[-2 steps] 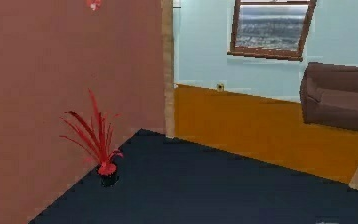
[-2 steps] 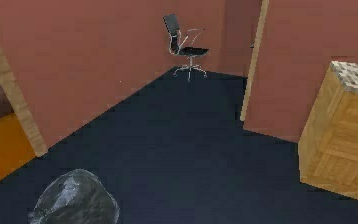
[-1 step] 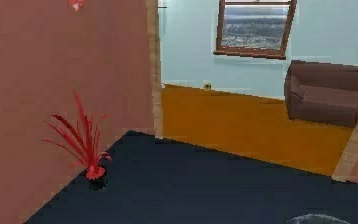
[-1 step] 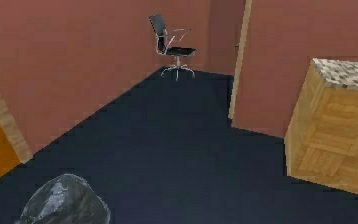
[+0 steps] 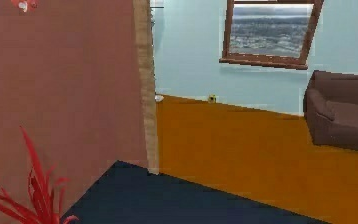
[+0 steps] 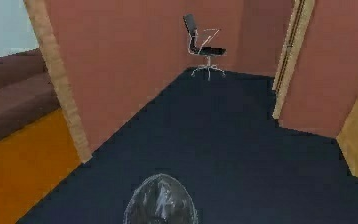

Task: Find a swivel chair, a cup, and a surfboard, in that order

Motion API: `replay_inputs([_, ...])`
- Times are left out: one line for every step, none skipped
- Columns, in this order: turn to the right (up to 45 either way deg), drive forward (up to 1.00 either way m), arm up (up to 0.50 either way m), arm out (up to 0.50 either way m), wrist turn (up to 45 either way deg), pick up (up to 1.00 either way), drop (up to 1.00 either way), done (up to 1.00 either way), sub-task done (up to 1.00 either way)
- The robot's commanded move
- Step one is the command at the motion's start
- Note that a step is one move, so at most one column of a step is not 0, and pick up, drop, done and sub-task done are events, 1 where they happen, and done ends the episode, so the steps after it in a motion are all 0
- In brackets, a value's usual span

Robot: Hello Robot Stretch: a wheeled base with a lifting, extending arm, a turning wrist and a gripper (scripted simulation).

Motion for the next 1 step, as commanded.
replay_inputs([12.0,0.00,0.00,0.00,0.0,0.00,0.00,0.00,0.00])
